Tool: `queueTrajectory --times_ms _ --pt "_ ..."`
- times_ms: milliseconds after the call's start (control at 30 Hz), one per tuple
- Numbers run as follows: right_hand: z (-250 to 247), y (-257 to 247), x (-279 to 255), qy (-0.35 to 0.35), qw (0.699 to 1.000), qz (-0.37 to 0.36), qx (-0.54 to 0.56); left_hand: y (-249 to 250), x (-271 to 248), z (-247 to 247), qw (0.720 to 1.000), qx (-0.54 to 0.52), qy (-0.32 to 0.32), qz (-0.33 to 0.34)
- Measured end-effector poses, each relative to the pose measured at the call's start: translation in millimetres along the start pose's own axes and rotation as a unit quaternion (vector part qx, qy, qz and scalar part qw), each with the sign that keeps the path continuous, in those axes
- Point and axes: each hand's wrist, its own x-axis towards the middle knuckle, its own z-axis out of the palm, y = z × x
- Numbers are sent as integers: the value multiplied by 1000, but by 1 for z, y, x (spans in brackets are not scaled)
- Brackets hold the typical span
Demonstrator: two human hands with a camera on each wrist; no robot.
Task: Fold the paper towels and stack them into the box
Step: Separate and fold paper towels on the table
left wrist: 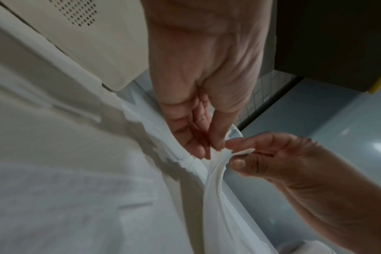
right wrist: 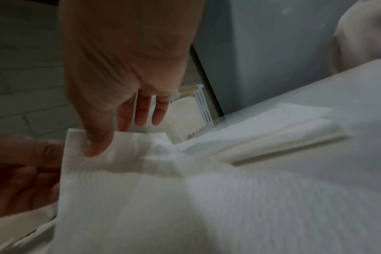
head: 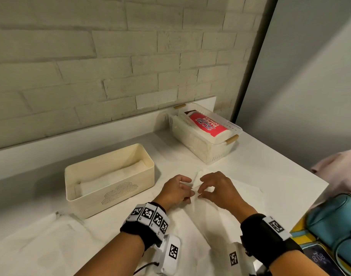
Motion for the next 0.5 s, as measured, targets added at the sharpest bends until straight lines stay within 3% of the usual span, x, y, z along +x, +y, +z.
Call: queueTrajectory --times_ms 267,500 --pt "-15 -8 11 -47 997 -33 -53 12 -1 7 999 -29 6 19" --pt "-30 -18 16 -104 994 45 -6 16 -4 10 997 -80 8 16"
